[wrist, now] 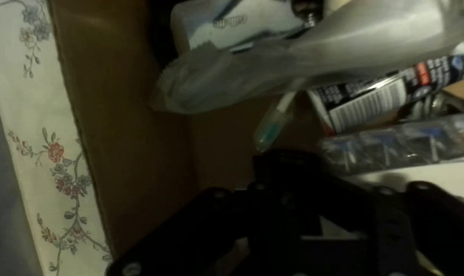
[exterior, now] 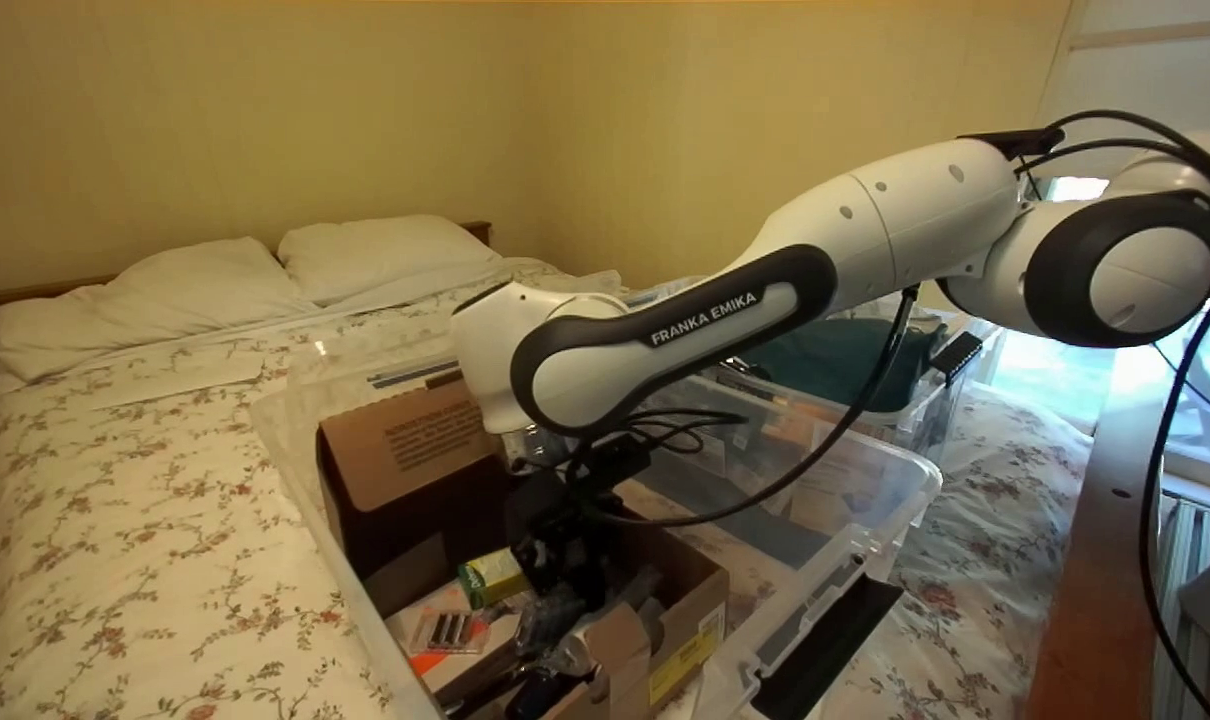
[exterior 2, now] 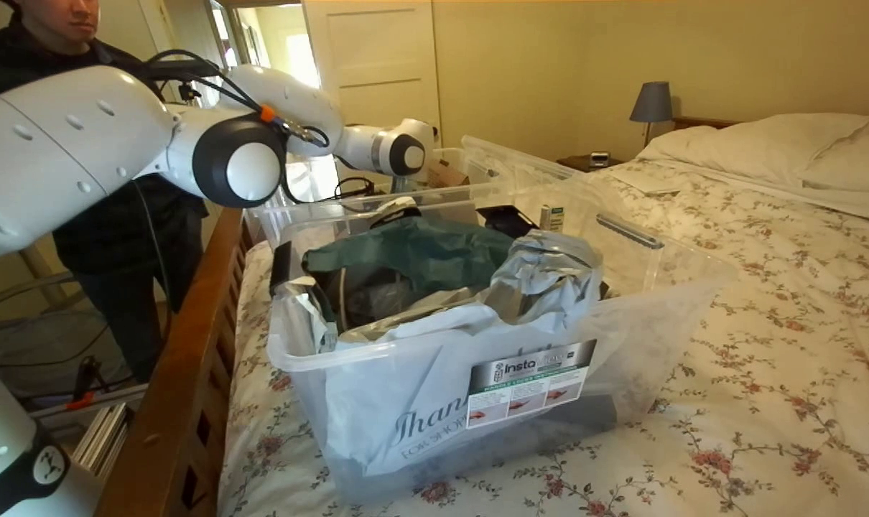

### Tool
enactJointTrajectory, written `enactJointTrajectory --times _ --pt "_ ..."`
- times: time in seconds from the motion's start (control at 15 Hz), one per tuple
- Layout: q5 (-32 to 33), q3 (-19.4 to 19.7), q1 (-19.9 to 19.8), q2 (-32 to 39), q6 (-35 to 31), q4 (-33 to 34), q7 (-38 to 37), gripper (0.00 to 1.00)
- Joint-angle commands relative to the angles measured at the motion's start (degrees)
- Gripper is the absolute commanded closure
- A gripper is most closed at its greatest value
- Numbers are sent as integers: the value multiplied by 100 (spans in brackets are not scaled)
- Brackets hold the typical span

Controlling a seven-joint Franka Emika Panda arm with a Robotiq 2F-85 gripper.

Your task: Shift one object to the crate on the right

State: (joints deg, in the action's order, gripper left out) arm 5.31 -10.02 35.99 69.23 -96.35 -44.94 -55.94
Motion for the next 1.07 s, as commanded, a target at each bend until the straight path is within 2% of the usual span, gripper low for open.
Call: enactJointTrajectory --times 0.0,0.2,0.33,0.4,0.47,0.53,1.0 --pt "49 99 237 -956 -432 -894 -999 100" --pt "97 158 420 -1457 -590 -1310 -1658 100" --pt "202 269 580 -1685 -455 -1526 -2059 100" --pt "329 383 695 -1747 -342 -1596 -2301 74" --pt "432 480 792 -1767 -324 -1653 -2541 73" --pt "597 584 909 -1720 -373 -1666 -2695 68" --pt "807 756 1115 -1123 -523 -1412 -2943 19"
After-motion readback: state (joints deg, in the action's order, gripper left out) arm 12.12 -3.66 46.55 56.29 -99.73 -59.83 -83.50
